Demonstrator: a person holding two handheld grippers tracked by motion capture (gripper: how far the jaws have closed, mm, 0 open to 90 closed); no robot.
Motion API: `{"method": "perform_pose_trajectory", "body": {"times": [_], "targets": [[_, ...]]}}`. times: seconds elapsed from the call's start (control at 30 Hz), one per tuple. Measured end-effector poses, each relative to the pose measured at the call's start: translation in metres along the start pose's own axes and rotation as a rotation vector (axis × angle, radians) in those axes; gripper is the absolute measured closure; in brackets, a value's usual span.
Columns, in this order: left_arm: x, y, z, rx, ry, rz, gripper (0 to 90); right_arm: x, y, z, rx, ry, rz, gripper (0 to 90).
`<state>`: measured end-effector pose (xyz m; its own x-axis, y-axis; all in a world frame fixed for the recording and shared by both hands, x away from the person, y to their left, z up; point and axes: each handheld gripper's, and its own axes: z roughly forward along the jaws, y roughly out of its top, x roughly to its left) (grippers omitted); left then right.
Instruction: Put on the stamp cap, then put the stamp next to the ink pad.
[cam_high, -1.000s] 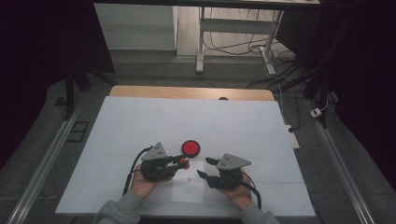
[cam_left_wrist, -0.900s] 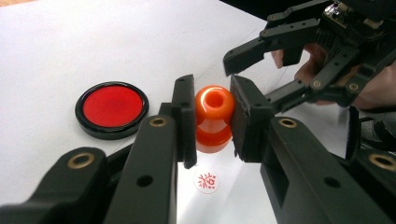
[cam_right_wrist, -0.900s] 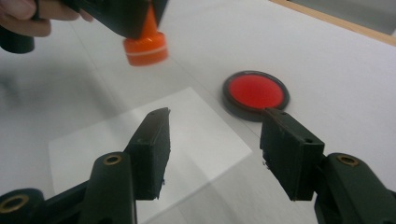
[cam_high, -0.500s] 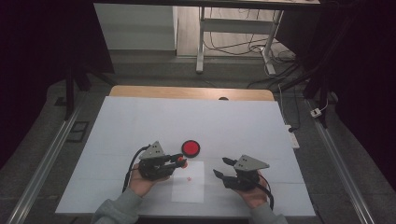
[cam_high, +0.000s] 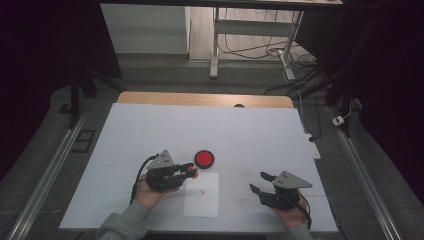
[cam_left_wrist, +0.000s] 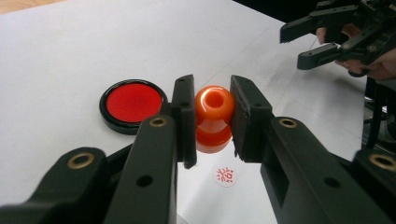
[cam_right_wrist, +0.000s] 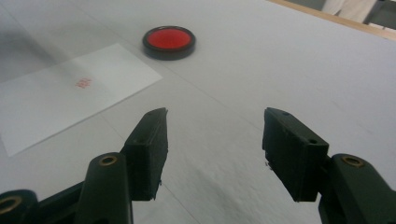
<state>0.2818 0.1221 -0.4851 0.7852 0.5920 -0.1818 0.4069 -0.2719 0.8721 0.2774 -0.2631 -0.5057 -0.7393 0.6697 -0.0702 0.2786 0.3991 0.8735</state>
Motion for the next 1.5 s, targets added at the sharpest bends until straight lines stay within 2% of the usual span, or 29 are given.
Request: {"method": "perform_pose_trajectory", "body": {"times": [0.3, 0.57, 0.93, 1.07, 1.5], "targets": [[0.002, 0.0, 0.001, 0.009, 0.015, 0.006, 72.7, -0.016, -0.012, -0.011, 0.015, -0.027, 0.017, 40.0], [0.01, 0.001, -0.005, -0.006, 0.038, -0.013, 72.7, -0.016, -0.012, -0.009, 0.019, -0.029, 0.01, 39.3], [0.017, 0.004, -0.003, 0.001, 0.067, -0.016, 72.6, -0.019, -0.012, -0.009, 0.018, -0.026, 0.02, 39.4], [0.022, 0.005, -0.001, 0.0, 0.079, -0.027, 72.6, -0.019, -0.011, -0.007, 0.023, -0.021, 0.017, 39.4], [0.036, 0.012, 0.007, 0.01, 0.115, -0.029, 72.6, -0.02, -0.011, -0.007, 0.023, -0.017, 0.017, 39.4]]}}
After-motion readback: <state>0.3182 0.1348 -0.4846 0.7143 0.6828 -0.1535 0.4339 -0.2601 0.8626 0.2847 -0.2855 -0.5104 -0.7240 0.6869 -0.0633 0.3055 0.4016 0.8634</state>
